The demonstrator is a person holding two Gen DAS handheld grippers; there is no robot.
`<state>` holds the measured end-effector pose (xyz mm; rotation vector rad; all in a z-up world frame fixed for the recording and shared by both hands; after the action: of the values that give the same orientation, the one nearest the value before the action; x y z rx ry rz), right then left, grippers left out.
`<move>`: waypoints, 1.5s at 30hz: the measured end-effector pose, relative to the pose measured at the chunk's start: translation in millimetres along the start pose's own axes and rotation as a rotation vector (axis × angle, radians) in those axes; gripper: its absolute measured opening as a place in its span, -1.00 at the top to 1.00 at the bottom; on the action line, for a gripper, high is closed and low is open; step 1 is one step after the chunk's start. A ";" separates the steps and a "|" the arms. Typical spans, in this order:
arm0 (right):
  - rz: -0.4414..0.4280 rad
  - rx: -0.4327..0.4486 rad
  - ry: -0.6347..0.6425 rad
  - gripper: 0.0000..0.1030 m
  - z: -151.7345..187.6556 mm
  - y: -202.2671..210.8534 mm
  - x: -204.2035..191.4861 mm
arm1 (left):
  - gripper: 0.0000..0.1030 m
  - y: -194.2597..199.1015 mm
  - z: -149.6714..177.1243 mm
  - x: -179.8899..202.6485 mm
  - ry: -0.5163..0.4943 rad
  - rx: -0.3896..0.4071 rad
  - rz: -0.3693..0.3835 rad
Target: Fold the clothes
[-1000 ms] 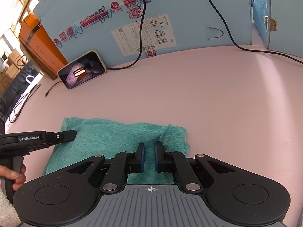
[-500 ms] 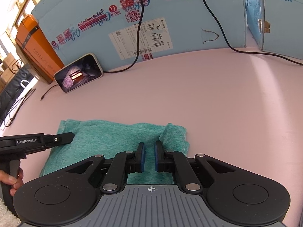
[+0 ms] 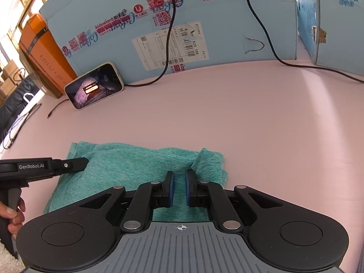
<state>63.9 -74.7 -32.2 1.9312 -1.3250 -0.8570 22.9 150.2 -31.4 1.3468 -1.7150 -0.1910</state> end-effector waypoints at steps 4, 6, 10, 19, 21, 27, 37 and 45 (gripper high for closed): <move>-0.040 -0.004 -0.042 0.85 0.8 -0.9 6.1 | 0.91 -0.8 -0.3 3.8 -0.036 -0.013 -0.024; -0.042 0.000 -0.041 0.85 1.4 -0.3 5.8 | 0.91 -1.1 -0.6 4.7 -0.045 -0.019 -0.031; -0.026 0.028 -0.010 0.85 3.2 1.8 1.9 | 0.91 -1.1 -0.7 5.5 -0.058 -0.026 -0.042; -0.026 0.082 0.010 0.85 7.2 4.4 1.0 | 0.91 -1.4 0.4 11.1 -0.104 -0.024 -0.074; -0.019 0.093 0.017 0.85 8.1 5.0 -0.1 | 0.91 -0.9 0.7 11.3 -0.104 -0.020 -0.074; 0.008 0.117 0.045 0.85 9.9 6.3 -3.9 | 0.91 -0.2 1.0 12.3 -0.103 -0.011 -0.076; 0.040 0.133 0.050 0.83 11.6 8.0 -7.7 | 0.91 0.8 1.3 12.8 -0.096 0.001 -0.077; 0.100 0.157 0.082 0.78 12.8 11.1 -15.7 | 0.91 1.8 2.0 10.5 -0.098 0.006 -0.072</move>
<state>43.4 -64.8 -28.4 1.9780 -1.4630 -0.6347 20.3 141.3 -25.6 1.4251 -1.7499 -0.2976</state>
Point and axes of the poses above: each gripper's, at about its wrist camera, not at the fingertips, and y roughly against the way its jaws point, x to its right, z to its underside, the point moved 8 cm from there along -y, roughly the way its jaws point, and after that the axes turned 12 degrees about z, right-handed, at the moved point
